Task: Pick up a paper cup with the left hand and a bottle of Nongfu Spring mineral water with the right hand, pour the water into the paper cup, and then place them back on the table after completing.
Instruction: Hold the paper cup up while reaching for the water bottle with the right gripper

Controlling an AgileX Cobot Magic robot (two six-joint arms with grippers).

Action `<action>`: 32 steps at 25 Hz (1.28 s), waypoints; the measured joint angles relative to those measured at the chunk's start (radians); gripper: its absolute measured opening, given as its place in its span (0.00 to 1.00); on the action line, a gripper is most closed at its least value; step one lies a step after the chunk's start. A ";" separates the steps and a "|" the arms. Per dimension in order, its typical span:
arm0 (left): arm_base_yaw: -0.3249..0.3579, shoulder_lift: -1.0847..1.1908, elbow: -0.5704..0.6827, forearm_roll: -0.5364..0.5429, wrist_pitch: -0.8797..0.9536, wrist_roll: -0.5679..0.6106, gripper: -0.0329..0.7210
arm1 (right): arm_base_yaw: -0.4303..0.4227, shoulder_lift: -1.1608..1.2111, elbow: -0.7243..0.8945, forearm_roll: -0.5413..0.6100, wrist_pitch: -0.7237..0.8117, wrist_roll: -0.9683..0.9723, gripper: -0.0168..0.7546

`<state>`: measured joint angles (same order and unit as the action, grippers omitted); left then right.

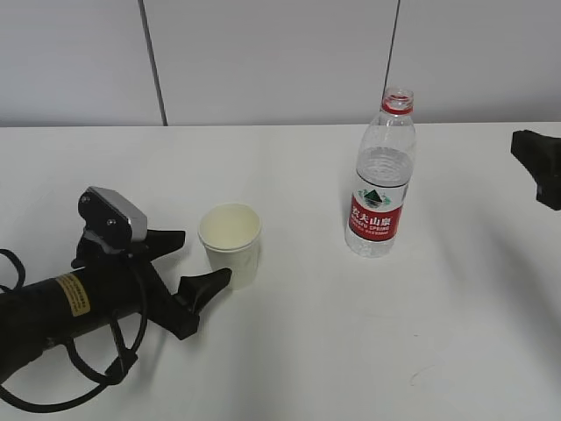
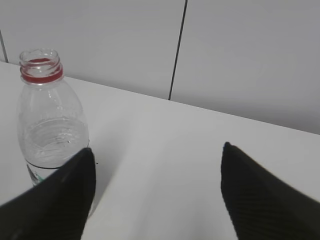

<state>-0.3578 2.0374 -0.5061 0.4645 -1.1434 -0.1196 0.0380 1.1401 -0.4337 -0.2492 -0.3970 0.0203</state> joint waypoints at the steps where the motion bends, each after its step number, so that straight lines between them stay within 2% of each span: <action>1: -0.002 0.010 -0.011 0.007 0.000 -0.004 0.80 | 0.000 0.000 0.000 0.000 0.000 0.000 0.77; 11: -0.079 0.059 -0.127 -0.009 0.023 -0.013 0.81 | 0.000 0.002 0.000 0.000 -0.001 0.000 0.77; 15: -0.083 0.059 -0.132 -0.058 0.035 -0.014 0.81 | 0.000 0.002 0.000 0.000 -0.001 0.000 0.77; 20: -0.083 0.060 -0.132 -0.065 0.045 -0.014 0.80 | 0.000 0.002 0.000 0.000 -0.001 0.000 0.77; 32: -0.083 0.093 -0.133 -0.066 0.036 -0.014 0.66 | 0.000 0.002 0.000 0.000 -0.001 0.002 0.77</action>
<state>-0.4406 2.1300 -0.6395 0.3986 -1.1075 -0.1331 0.0380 1.1417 -0.4337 -0.2492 -0.3978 0.0219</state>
